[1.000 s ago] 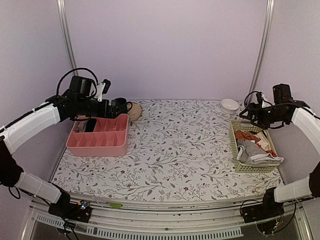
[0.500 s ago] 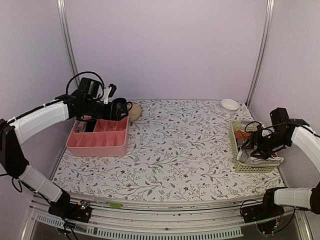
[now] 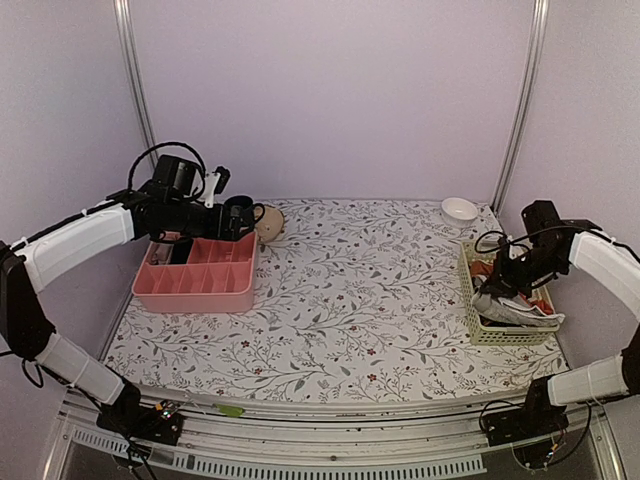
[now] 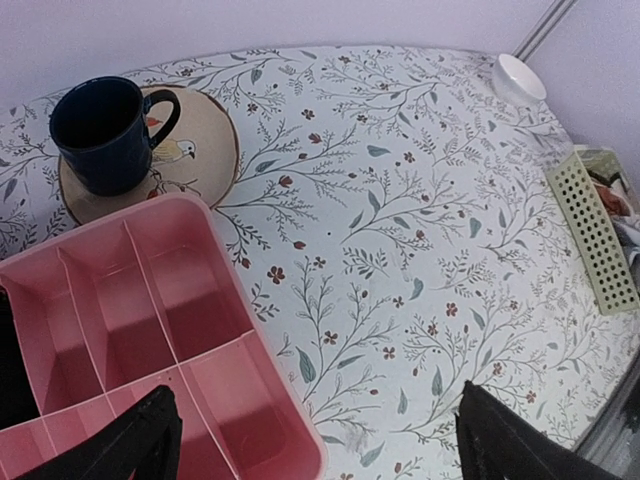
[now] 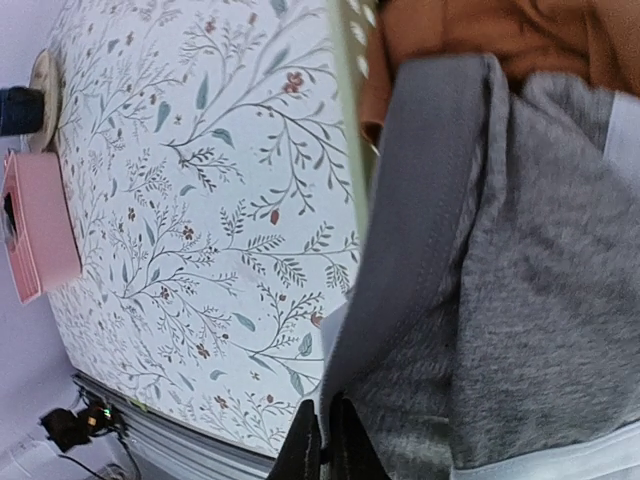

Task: Roll the underwear
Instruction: Pick up the underwear from the bin.

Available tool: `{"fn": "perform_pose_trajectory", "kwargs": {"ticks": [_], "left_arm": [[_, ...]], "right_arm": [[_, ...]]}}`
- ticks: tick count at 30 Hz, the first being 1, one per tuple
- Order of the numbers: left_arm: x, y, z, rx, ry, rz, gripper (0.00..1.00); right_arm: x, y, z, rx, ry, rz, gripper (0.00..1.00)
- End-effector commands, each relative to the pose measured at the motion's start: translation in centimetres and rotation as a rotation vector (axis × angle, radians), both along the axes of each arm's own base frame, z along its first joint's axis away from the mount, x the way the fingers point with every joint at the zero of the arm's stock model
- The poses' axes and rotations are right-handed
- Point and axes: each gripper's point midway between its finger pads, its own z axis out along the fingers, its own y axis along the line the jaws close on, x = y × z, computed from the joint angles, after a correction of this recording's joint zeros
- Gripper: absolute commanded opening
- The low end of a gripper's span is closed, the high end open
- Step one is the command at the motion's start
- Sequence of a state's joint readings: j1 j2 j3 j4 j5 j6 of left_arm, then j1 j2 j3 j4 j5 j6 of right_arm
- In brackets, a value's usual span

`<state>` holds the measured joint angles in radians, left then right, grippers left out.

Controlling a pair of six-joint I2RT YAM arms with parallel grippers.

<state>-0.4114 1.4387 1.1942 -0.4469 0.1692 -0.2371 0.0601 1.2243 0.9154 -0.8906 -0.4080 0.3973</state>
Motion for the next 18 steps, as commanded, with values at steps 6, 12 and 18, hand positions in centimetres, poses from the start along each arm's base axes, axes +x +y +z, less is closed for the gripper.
{"fn": "perform_pose_trajectory", "kwargs": {"ticks": [6,12,18], "left_arm": [[0.2,0.0,0.8,0.001,-0.027,0.011,0.96],[0.7,-0.1,1.4,0.010,-0.038,0.012,0.96],[0.7,0.2,1.8,0.015,-0.050,0.020,0.96]], "right_arm": [[5.2,-0.3,12.2,-0.036,-0.342,0.011,0.00],[7.3,2.2,18.9,0.087,-0.511,0.107,0.00],[7.9,3.9,23.3,0.172,-0.648,0.188,0.00]]}}
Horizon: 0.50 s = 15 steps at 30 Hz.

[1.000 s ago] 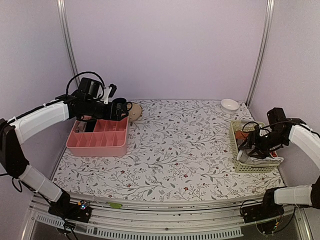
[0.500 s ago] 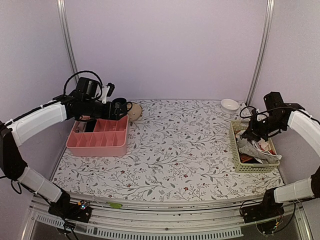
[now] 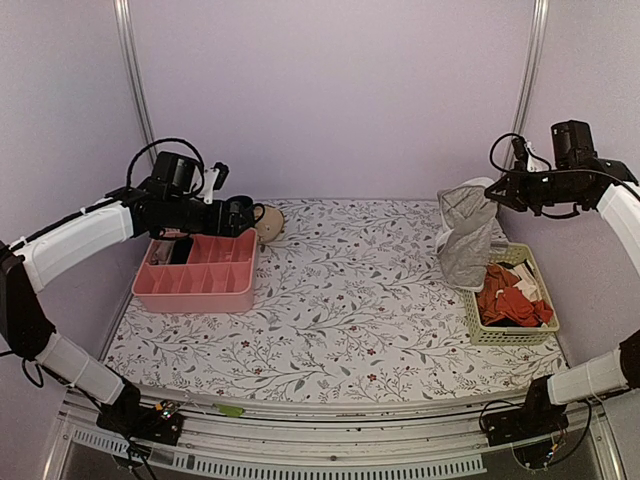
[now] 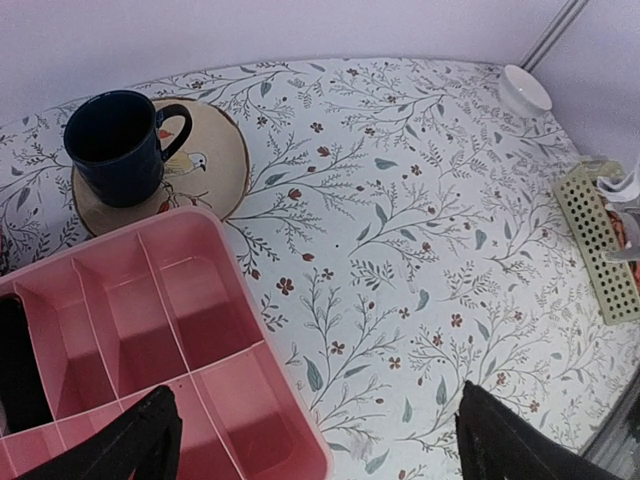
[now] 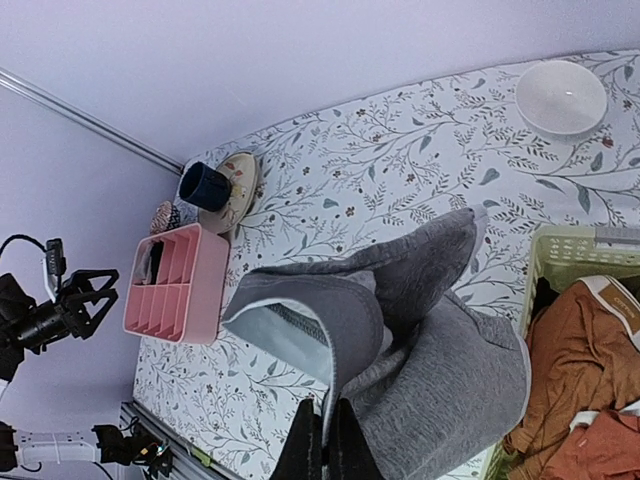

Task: Roll the underwear
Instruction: Pick up the underwear from the bin, then place the underwear at the center of the board.

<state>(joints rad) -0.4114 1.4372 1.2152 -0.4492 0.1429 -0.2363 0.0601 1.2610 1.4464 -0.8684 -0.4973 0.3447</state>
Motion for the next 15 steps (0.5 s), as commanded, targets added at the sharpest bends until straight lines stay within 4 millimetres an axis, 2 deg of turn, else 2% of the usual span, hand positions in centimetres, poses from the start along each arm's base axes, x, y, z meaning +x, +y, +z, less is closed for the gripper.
{"fn": "perform_pose_trajectory", "kwargs": {"ticks": [1,5,7,10,12,13,15], "left_arm": [[0.3,-0.1,1.0,0.009,-0.027,0.000,0.96],[0.5,-0.1,1.3,0.011,-0.036,0.000,0.96],[0.6,-0.2,1.5,0.009,-0.041,-0.001,0.96],[0.8,-0.3,1.8,0.007,-0.046,-0.005,0.96],[1.0,-0.4,2.0,0.005,-0.048,-0.005,0.96],[1.0,-0.5,2.1,0.003,-0.049,-0.006,0.96],[1.1,-0.6,2.3,0.000,-0.052,-0.008,0.96]], "right_arm": [[0.4,2.5,4.0,0.101,-0.130,0.135,0.00],[1.1,5.4,5.2,0.180,-0.162,0.239,0.00],[1.4,7.9,5.2,0.197,-0.151,0.303,0.00],[0.8,13.7,6.1,0.221,-0.150,0.455,0.00],[-0.1,16.8,6.8,0.249,-0.148,0.549,0.00],[-0.7,17.9,7.2,0.272,-0.149,0.593,0.00],[-2.1,18.8,8.8,0.322,-0.180,0.653,0.00]]}}
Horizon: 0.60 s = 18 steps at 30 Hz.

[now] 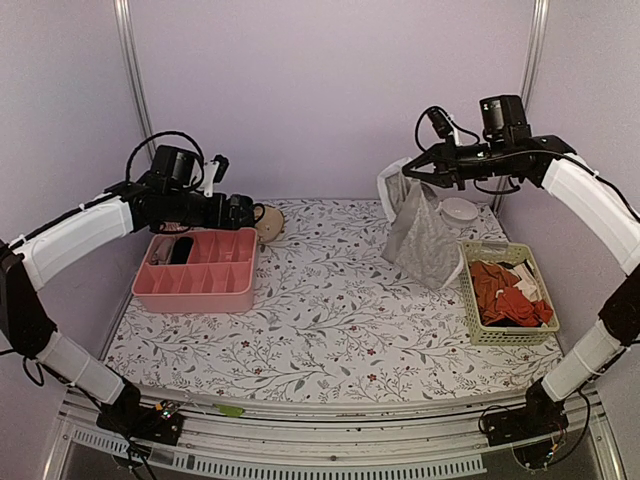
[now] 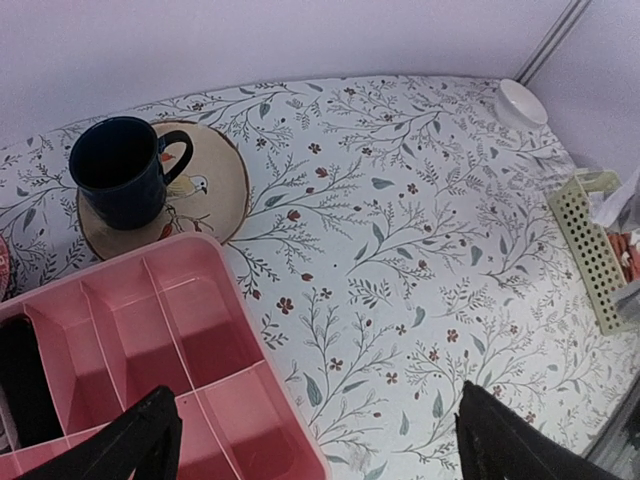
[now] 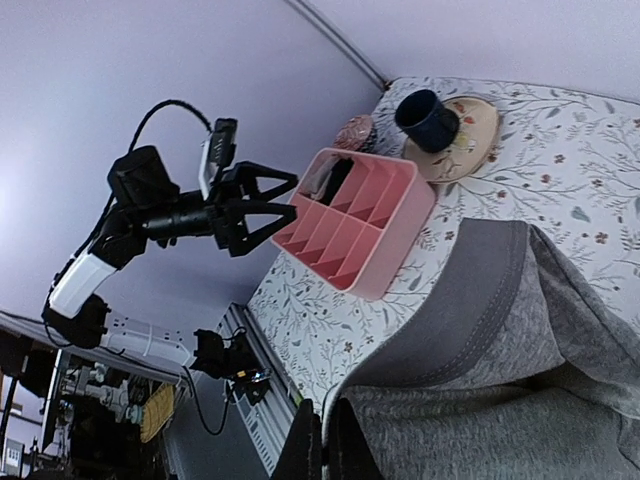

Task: Roll the underwear
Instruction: Place the underwear at the center of the board.

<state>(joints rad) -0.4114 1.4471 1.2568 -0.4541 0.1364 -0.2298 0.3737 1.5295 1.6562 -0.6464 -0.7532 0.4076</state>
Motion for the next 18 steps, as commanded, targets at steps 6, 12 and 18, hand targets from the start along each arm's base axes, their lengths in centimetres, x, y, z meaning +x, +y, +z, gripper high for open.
{"fn": "perform_pose_trajectory", "kwargs": {"ticks": [6,12,18], "left_arm": [[0.2,-0.2,1.5,-0.009,-0.033,0.001,0.96],[-0.9,-0.2,0.7,0.008,-0.016,-0.037,0.96],[-2.5,-1.0,-1.3,0.008,0.026,-0.127,0.96]], "right_arm": [[-3.6,-3.1,-1.1,0.131,0.006,-0.052,0.50],[-5.1,-9.0,-18.0,-0.090,0.374,-0.281,0.84],[-3.6,-4.6,-17.4,-0.114,0.325,-0.116,0.78]]}}
